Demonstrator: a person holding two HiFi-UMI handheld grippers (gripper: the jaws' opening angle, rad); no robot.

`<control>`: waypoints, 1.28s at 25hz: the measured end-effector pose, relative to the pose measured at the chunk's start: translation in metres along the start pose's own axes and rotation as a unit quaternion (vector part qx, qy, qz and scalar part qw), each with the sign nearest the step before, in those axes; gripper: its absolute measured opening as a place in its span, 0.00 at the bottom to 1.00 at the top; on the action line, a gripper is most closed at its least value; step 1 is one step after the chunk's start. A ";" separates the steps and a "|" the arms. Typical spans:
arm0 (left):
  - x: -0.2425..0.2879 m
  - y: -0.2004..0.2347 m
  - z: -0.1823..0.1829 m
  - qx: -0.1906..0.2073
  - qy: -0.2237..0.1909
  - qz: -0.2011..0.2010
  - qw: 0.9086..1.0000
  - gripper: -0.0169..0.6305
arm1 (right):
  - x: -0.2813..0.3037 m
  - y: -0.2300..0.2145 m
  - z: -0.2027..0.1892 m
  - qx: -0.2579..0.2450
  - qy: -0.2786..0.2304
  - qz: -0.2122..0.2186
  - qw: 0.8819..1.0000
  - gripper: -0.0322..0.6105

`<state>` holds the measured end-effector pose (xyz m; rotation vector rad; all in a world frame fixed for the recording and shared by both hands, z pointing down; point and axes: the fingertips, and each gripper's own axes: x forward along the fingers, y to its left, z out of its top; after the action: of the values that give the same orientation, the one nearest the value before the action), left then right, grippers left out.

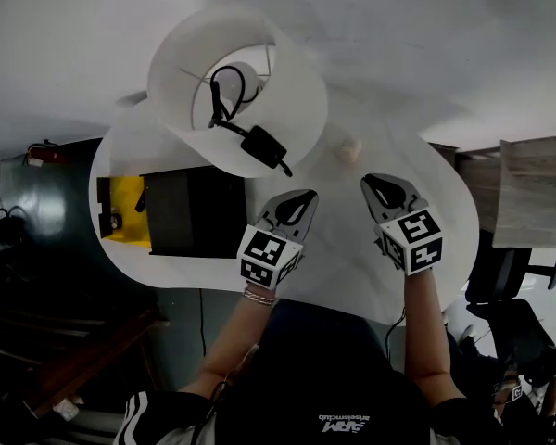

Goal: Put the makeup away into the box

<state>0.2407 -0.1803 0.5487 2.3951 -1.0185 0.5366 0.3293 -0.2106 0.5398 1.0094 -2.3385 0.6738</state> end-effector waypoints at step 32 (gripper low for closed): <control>-0.011 -0.017 0.000 -0.014 -0.018 -0.011 1.000 0.06 | -0.006 0.014 0.000 -0.073 -0.004 -0.024 0.997 0.16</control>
<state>0.2468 -0.1638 0.5385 2.3970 -1.0065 0.4687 0.3220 -0.1994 0.5330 1.0011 -2.3235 0.4734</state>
